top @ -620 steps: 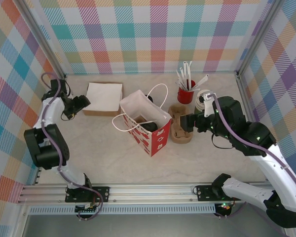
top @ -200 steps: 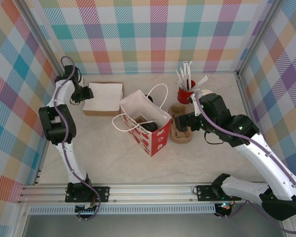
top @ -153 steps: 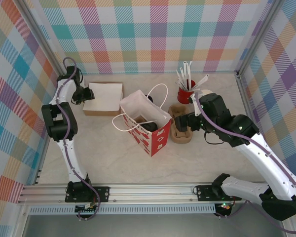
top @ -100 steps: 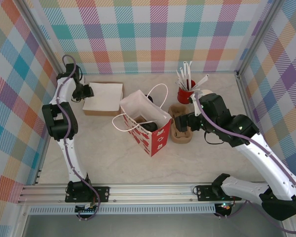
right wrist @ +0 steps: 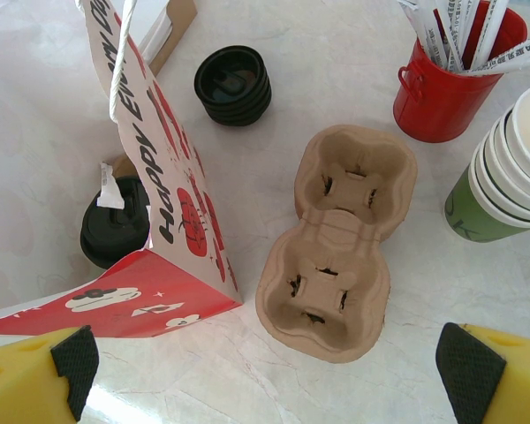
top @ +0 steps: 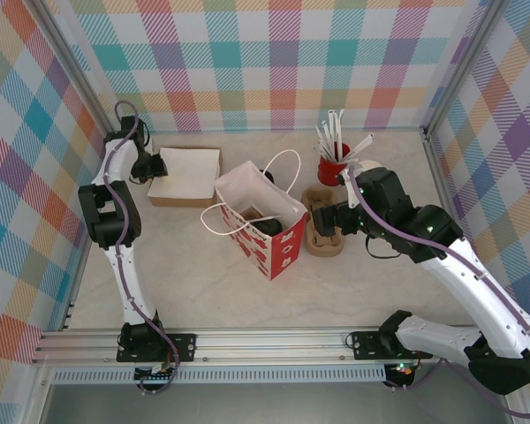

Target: Pack the takeout coffee

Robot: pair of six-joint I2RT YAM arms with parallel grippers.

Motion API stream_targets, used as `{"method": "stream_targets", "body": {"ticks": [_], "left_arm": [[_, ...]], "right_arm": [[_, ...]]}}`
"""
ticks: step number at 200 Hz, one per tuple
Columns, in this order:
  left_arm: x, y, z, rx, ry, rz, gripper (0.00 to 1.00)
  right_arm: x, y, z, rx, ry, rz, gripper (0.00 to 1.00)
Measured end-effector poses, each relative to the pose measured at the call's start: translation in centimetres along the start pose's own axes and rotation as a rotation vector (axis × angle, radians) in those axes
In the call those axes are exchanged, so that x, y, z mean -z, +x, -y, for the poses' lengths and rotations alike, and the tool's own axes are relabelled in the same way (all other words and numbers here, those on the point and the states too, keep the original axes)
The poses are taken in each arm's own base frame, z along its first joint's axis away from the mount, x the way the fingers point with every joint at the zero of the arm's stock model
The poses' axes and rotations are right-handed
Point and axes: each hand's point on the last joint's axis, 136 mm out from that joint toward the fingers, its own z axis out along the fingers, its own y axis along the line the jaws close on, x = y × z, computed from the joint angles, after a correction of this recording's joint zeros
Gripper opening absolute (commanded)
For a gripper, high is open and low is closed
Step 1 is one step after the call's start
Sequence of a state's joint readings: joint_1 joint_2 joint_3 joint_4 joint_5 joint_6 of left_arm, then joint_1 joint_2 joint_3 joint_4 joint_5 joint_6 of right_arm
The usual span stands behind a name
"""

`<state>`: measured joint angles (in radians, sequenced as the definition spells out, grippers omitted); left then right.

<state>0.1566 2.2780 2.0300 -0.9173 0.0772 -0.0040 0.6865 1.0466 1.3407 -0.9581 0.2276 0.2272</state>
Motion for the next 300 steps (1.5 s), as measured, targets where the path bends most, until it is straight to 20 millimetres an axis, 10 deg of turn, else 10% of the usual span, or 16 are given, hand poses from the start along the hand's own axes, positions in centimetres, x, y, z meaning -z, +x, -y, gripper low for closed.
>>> {"method": "stream_targets", "body": {"ticks": [157, 186, 244, 300], "left_arm": [[1.4, -0.3, 0.8, -0.011, 0.014, 0.023, 0.0], [7.0, -1.6, 2.1, -0.018, 0.07, 0.128, 0.0], [24.5, -2.7, 7.0, -0.058, 0.324, 0.464, 0.0], [30.7, -1.2, 11.2, -0.126, 0.586, 0.507, 0.0]], "right_arm": [[0.1, 0.1, 0.2, -0.005, 0.004, 0.002, 1.0], [0.7, -0.2, 0.1, -0.001, -0.01, 0.027, 1.0], [1.6, -2.1, -1.8, 0.078, -0.114, 0.116, 1.0], [1.2, -5.3, -5.7, 0.288, -0.277, 0.169, 1.0]]}}
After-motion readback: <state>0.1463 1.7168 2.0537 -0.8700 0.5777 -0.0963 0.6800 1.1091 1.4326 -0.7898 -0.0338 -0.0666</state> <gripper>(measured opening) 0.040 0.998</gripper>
